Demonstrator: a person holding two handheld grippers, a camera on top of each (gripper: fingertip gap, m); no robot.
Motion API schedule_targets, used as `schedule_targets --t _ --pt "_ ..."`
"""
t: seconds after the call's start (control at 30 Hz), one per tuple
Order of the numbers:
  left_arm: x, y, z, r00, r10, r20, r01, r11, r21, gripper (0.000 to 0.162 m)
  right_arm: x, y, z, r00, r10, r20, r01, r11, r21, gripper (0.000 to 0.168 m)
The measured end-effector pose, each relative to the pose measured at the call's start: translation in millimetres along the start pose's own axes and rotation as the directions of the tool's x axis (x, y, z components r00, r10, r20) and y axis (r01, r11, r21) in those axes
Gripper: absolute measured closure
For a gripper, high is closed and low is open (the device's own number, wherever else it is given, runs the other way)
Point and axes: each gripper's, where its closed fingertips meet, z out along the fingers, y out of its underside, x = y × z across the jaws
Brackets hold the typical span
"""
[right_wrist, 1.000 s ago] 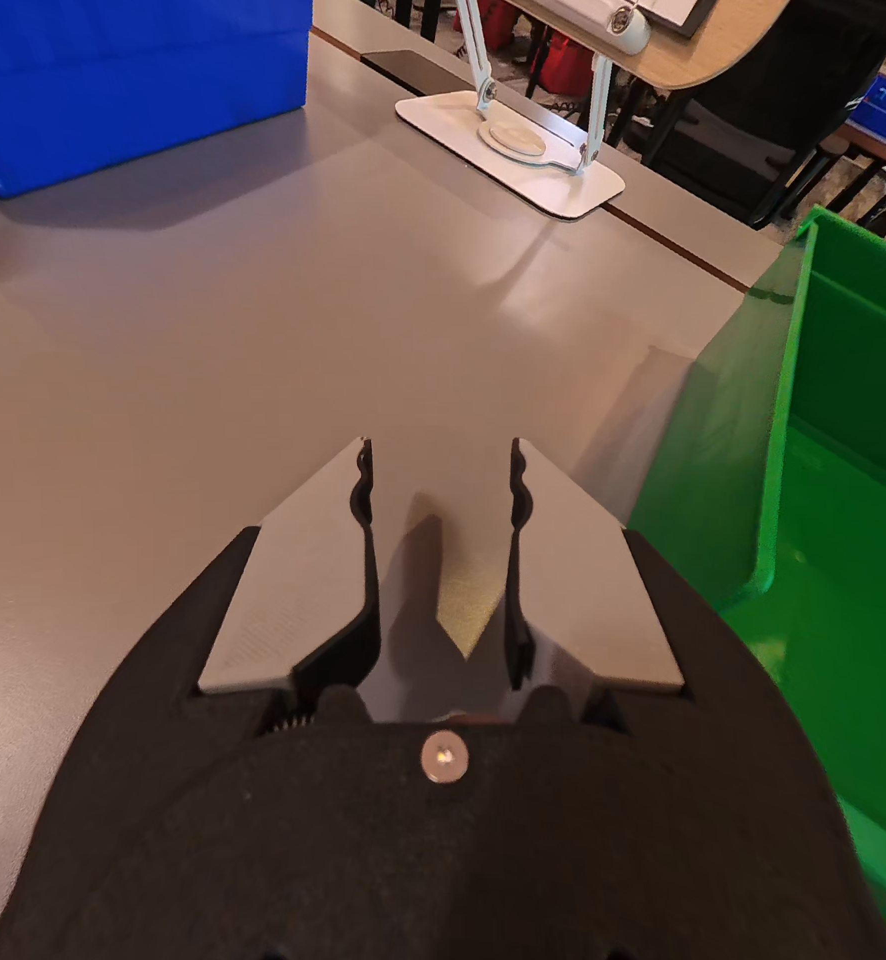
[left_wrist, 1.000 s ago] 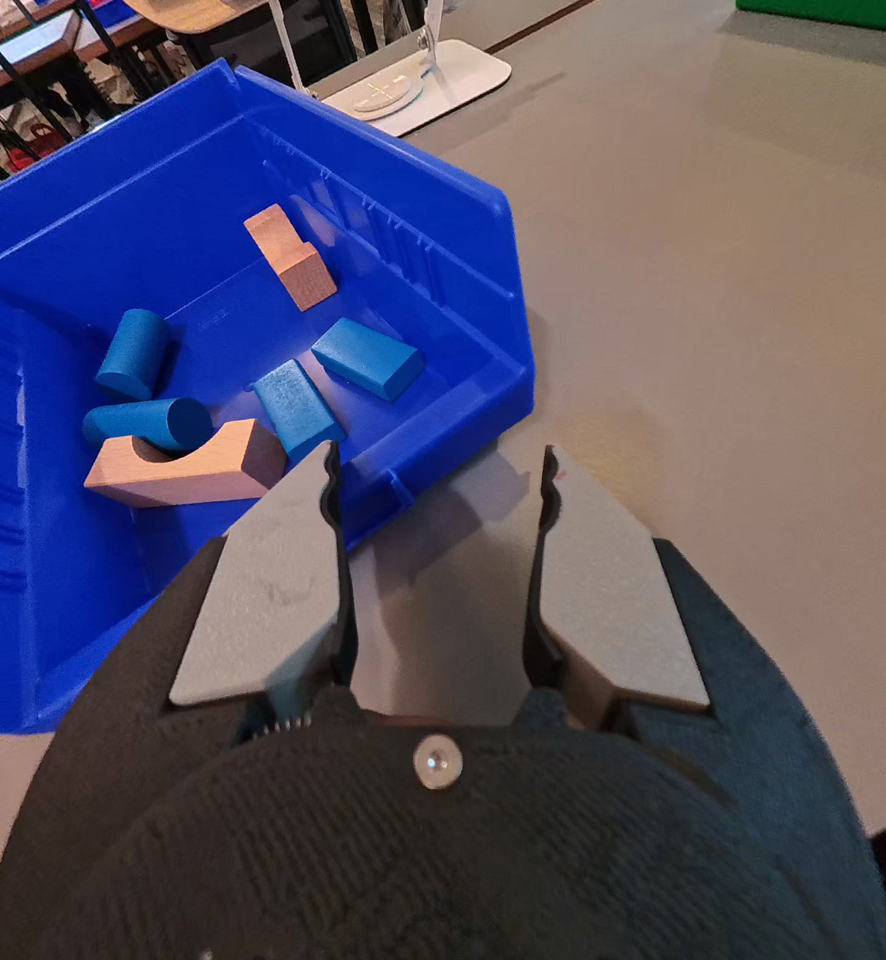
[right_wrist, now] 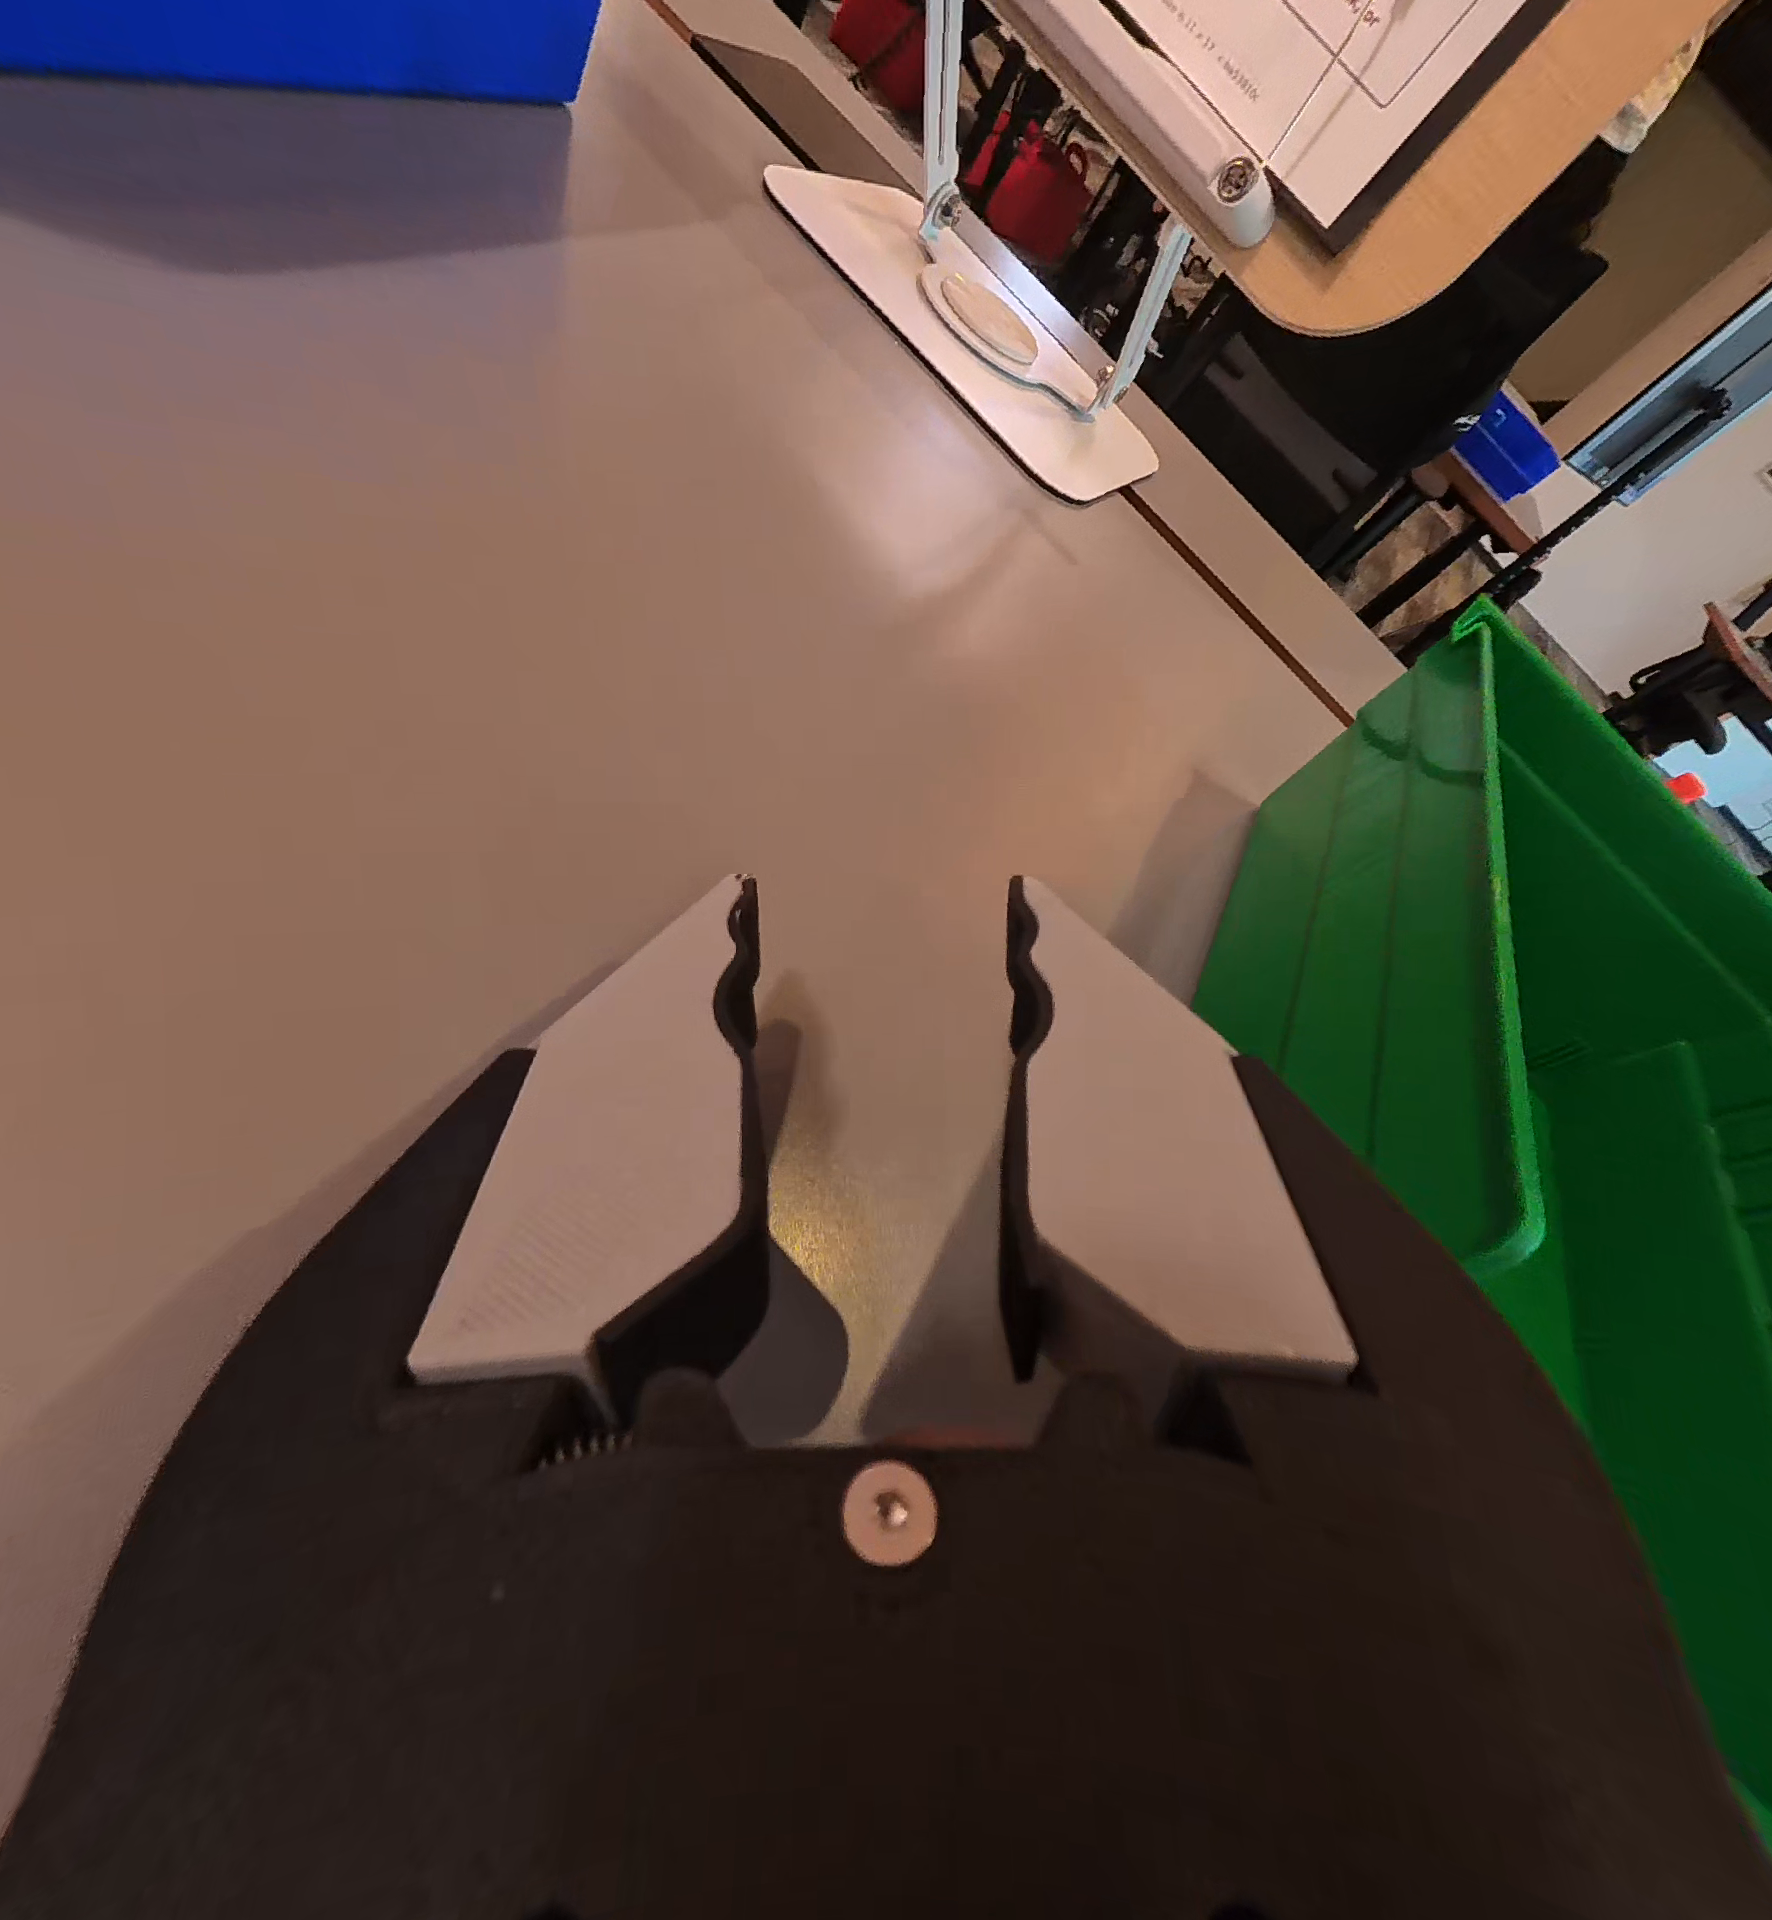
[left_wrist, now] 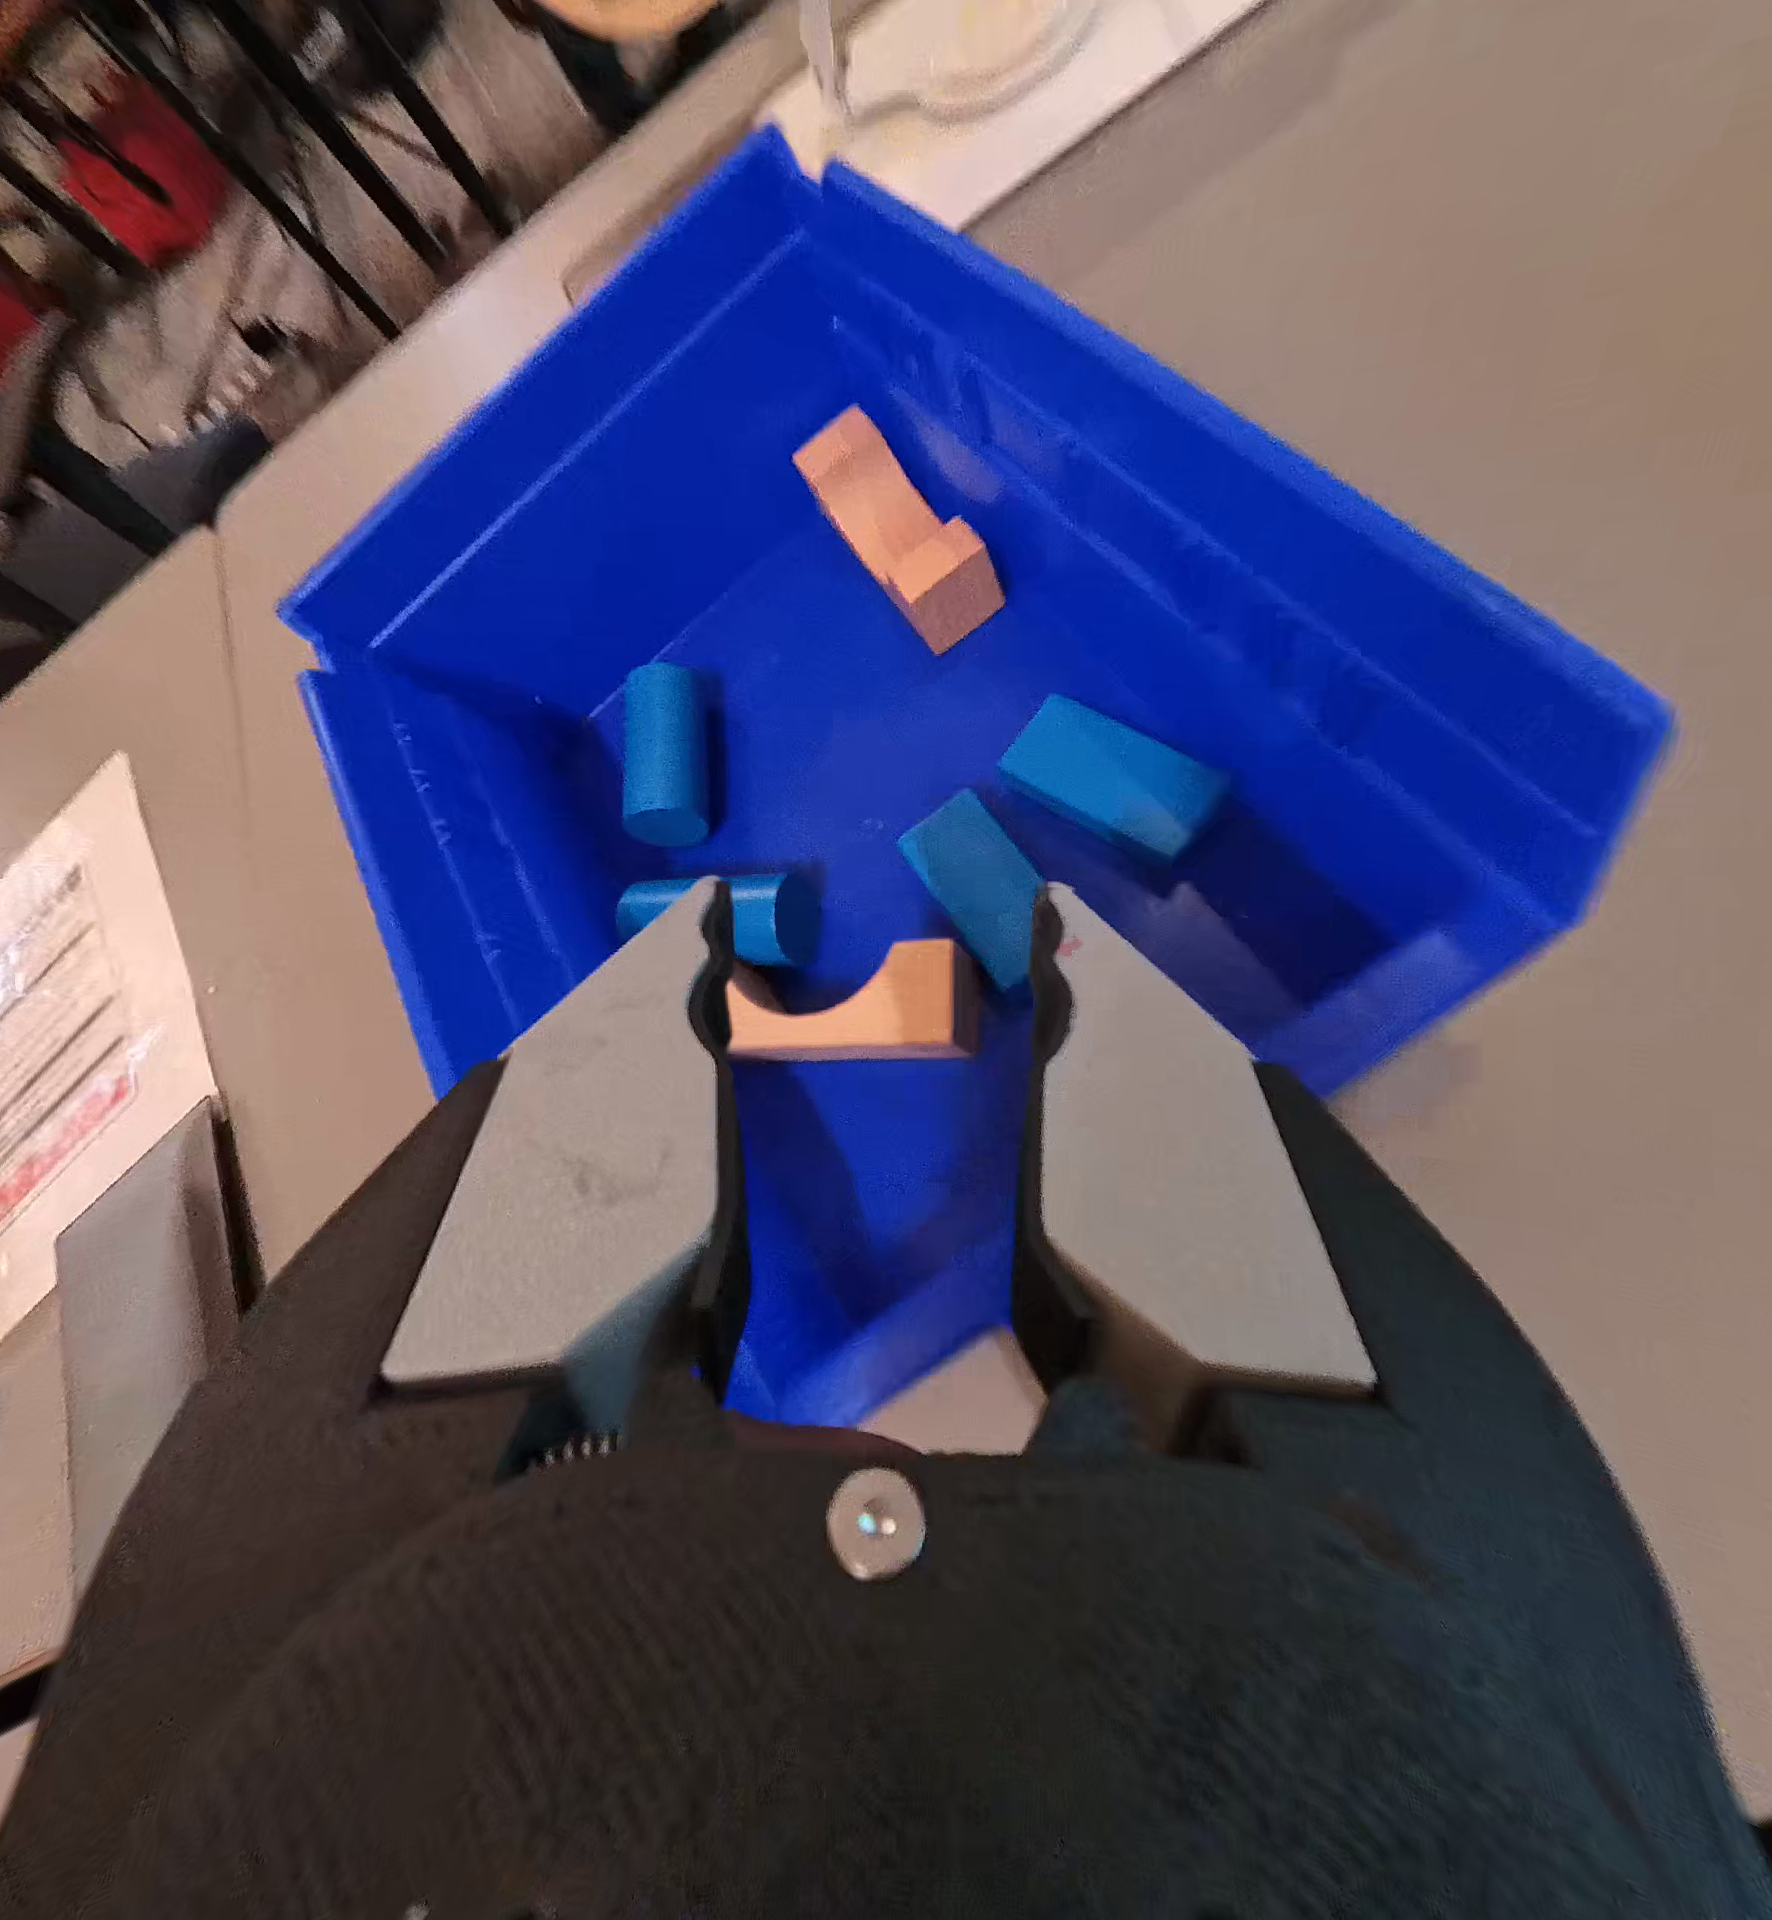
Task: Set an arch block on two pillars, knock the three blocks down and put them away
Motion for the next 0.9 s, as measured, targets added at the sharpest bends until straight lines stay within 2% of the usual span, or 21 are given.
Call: schedule_targets --t 0.1,0.23,0.4,0.43,0.47,0.53,0.7,0.9 --pt "-17 8 37 1.000 -0.022 -0.020 0.019 0.989 -0.146 0.106 -1 1 0 1.000 -0.023 -0.009 0.023 1.000 -0.005 0.123" --pt "19 25 60 0.949 -0.179 -0.260 0.094 0.946 -0.310 0.105 -1 0 0 1.000 -0.015 -0.001 0.015 1.000 -0.001 0.123" --pt "34 44 78 0.958 -0.145 -0.246 0.033 0.913 -0.407 0.106 4 -1 1 0.997 0.063 0.036 -0.064 0.998 0.016 0.123" --pt "35 44 81 0.958 -0.144 -0.248 0.032 0.912 -0.408 0.104 4 -1 0 0.996 0.081 0.045 -0.082 0.996 0.021 0.123" --pt "35 40 83 0.958 -0.148 -0.247 0.039 0.918 -0.396 0.118 5 -2 0 0.994 0.097 0.053 -0.099 0.995 0.028 0.123" --pt "39 38 86 0.952 -0.154 -0.265 0.037 0.916 -0.400 0.124 8 -3 -2 0.991 0.123 0.060 -0.126 0.991 0.043 0.123" --pt "42 35 84 0.960 -0.059 -0.274 -0.051 0.925 -0.377 0.129 7 -5 -4 0.990 0.126 0.069 -0.130 0.990 0.062 0.123" --pt "28 -1 59 0.980 0.046 -0.195 -0.077 0.985 -0.156 0.130 0 -6 -4 0.995 0.068 0.073 -0.072 0.996 0.057 0.124"
